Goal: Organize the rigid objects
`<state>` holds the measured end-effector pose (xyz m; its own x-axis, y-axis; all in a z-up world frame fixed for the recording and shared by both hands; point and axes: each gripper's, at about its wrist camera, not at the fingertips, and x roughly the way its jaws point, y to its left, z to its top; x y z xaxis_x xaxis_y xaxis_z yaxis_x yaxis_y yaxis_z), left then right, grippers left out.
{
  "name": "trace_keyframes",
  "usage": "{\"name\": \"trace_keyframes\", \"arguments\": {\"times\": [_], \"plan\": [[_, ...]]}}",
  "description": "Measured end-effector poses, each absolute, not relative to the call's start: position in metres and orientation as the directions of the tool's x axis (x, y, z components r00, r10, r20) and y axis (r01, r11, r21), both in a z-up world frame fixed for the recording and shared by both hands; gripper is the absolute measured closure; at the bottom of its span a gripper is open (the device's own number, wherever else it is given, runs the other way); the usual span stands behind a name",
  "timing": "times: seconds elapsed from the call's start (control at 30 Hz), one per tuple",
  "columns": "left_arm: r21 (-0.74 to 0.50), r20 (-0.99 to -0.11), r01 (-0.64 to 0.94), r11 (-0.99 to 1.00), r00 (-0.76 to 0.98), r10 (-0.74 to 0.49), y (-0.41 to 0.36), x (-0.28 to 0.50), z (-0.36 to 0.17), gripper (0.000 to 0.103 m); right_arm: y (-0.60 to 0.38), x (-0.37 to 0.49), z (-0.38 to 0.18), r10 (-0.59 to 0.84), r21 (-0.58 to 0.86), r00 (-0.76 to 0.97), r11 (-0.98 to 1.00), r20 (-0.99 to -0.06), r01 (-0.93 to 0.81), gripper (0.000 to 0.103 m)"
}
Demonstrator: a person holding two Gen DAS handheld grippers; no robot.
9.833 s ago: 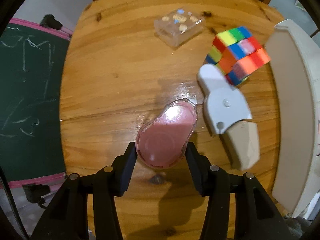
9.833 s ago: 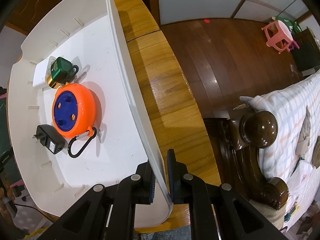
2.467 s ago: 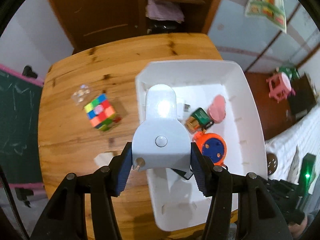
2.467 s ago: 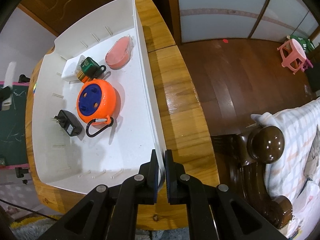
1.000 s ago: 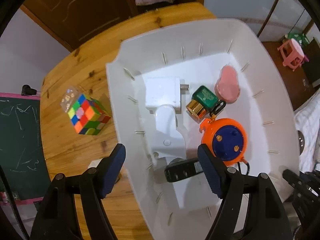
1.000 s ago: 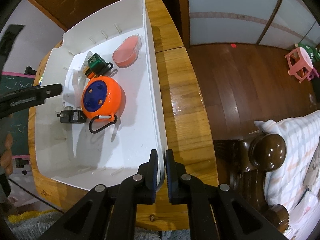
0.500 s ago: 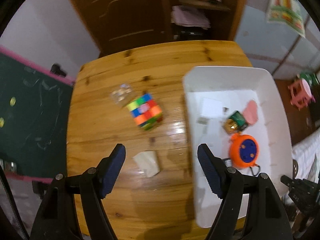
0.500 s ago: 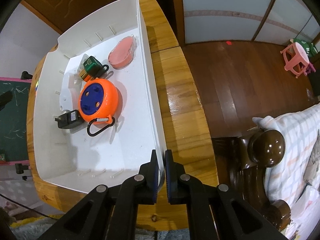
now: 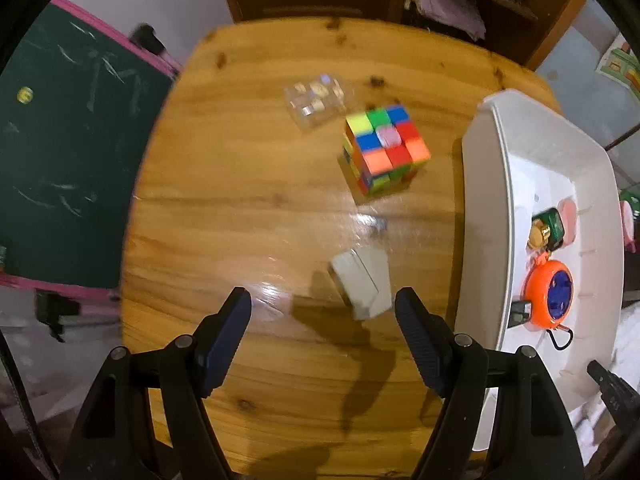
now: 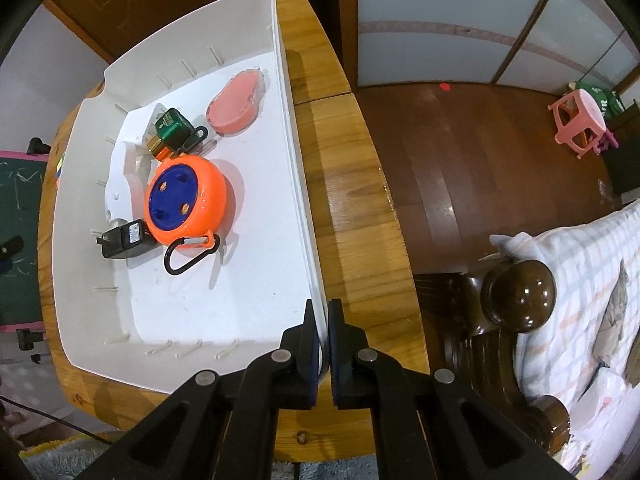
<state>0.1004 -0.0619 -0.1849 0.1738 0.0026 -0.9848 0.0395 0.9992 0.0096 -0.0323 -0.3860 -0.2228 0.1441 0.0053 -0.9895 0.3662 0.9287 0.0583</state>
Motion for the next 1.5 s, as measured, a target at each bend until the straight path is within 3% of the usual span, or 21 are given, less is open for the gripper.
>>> {"name": "trace_keyframes", "arguments": {"times": [0.47,0.93,1.03,1.1,1.5], "plan": [[-0.001,-0.996,0.128,0.992,0.089,-0.012,-0.095,0.109,-0.248,0.025,-0.383,-0.031,-0.223,-0.026,0.023,0.122,0.921,-0.992,0.390,0.098],[-0.011,-0.999,0.023,1.000,0.046,-0.012,-0.081,0.118,-0.275,0.025,-0.385,-0.029,-0.225,-0.018,0.032,0.120,0.918,-0.993,0.395,0.098],[-0.013,-0.997,0.013,1.000,0.079,-0.014,-0.078,0.115,-0.271,0.033,-0.385,-0.028,-0.226,-0.015,0.033,0.119,0.918,-0.993,0.395,0.098],[-0.015,-0.994,0.028,0.999,0.107,-0.018,-0.076,0.114,-0.266,0.055,-0.385,-0.028,-0.227,-0.014,0.034,0.119,0.918,-0.993,0.395,0.098],[0.026,-0.986,0.060,0.998,0.169,0.015,-0.085,0.107,-0.252,0.056,-0.397,-0.028,-0.234,0.065,0.120,0.141,0.893,-0.988,0.433,0.098]]}}
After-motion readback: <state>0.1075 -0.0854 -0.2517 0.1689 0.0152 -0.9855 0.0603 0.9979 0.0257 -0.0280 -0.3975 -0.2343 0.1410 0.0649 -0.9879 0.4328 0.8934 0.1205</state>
